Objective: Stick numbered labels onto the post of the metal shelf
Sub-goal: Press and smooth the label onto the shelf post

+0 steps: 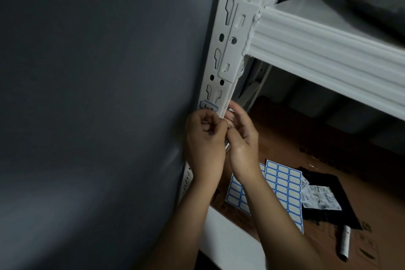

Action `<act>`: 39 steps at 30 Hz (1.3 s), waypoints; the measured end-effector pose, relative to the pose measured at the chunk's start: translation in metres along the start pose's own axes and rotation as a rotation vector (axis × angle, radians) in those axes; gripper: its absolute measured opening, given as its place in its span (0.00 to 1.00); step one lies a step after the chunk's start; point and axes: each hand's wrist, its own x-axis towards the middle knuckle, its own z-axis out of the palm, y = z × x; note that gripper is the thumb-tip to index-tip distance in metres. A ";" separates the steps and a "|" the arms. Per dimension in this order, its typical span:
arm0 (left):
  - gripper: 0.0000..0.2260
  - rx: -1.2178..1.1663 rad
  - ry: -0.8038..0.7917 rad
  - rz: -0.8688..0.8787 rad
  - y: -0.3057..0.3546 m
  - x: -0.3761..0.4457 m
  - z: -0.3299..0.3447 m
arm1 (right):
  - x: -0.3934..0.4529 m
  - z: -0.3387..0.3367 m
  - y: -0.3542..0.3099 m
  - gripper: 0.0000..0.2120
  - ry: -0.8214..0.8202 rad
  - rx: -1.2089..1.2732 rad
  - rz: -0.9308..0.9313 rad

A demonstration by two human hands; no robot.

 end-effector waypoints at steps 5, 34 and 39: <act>0.10 -0.043 0.017 -0.031 -0.004 -0.001 0.003 | 0.000 -0.001 0.002 0.24 -0.004 0.004 0.008; 0.05 -0.106 -0.003 -0.076 -0.017 0.005 -0.006 | -0.002 0.003 0.003 0.25 0.014 -0.027 -0.008; 0.05 -0.092 -0.020 -0.076 -0.017 0.005 -0.009 | -0.004 0.005 0.002 0.25 0.030 -0.046 -0.002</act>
